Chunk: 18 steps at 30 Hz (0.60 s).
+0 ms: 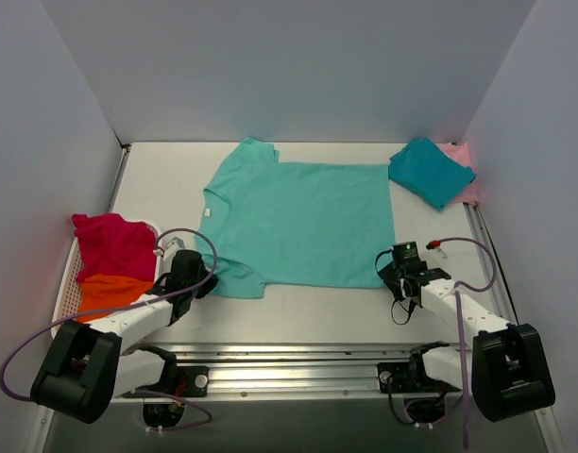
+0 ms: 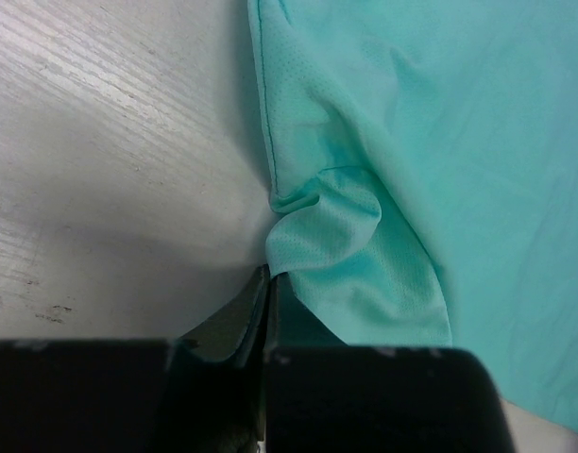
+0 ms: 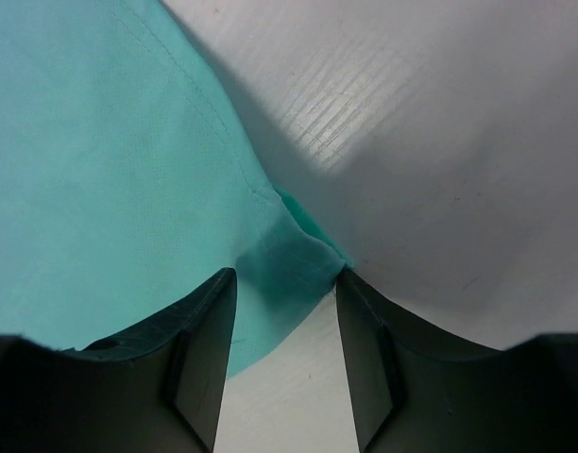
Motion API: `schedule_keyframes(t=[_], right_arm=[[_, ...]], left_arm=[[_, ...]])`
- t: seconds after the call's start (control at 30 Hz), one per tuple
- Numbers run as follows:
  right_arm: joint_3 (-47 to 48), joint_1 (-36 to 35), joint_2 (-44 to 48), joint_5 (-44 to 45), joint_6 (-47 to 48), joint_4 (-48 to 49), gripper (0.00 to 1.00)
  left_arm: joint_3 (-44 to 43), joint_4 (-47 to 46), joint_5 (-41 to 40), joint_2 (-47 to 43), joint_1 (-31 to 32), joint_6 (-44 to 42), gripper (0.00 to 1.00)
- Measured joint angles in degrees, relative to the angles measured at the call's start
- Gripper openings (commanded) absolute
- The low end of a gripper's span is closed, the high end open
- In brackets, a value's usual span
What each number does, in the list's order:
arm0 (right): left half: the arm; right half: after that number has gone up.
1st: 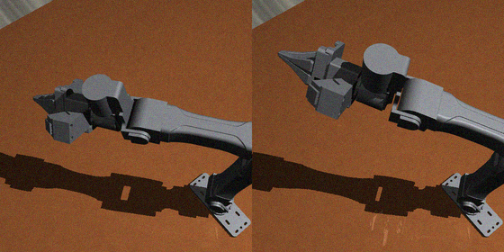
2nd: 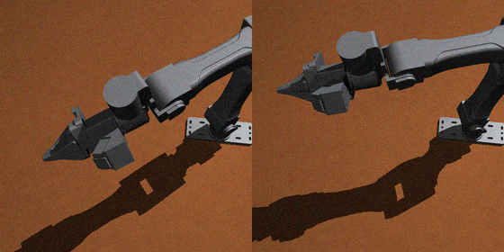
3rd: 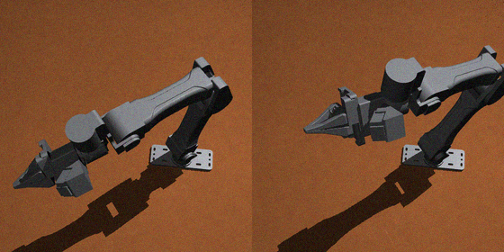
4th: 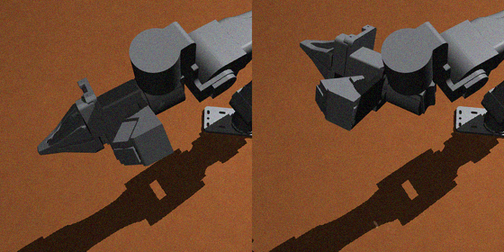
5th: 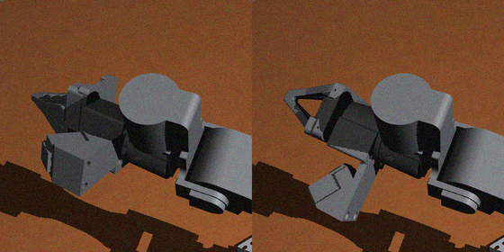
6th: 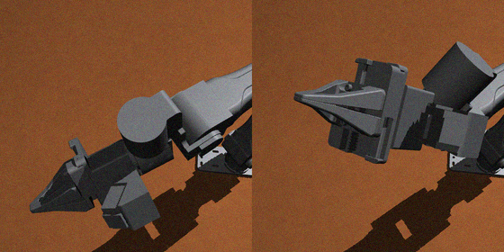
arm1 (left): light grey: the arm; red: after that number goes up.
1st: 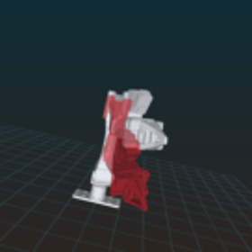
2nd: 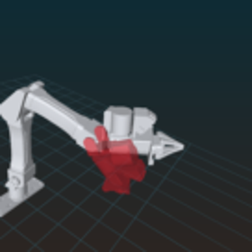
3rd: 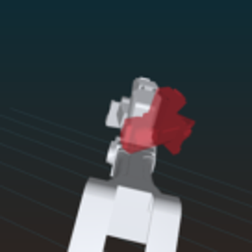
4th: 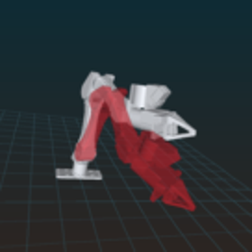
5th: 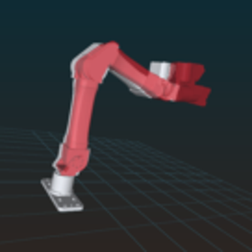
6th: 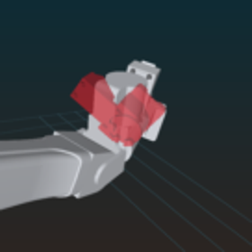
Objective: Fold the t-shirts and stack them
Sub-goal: Grap the side of the flattened tshirt closest away from the robot with both arms
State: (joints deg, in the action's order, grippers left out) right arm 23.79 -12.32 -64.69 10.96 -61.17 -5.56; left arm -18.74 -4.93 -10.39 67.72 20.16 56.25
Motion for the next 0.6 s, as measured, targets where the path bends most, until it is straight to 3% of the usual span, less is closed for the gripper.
schedule_keyframes(t=[0.13, 0.27, 0.47, 0.6], right_arm=[[-0.15, 0.61, -0.28, -0.44, 0.76, 0.22, 0.16], [-0.44, 1.05, -0.37, -0.92, 1.31, 0.2, 0.01], [-0.44, 1.09, 1.46, -0.94, 1.66, -1.2, 0.0], [-0.33, 1.09, 6.6, -0.46, 2.36, -4.24, 0.0]], left_arm=[[0.02, 0.0, 0.02, -0.02, -0.04, -0.02, 0.02], [0.02, 0.0, 0.02, -0.04, -0.04, -0.02, 0.02], [0.02, 1.44, 0.0, -1.29, -0.02, -0.2, 0.02], [0.02, 5.33, 0.0, -6.75, 0.22, -0.39, 0.02]])
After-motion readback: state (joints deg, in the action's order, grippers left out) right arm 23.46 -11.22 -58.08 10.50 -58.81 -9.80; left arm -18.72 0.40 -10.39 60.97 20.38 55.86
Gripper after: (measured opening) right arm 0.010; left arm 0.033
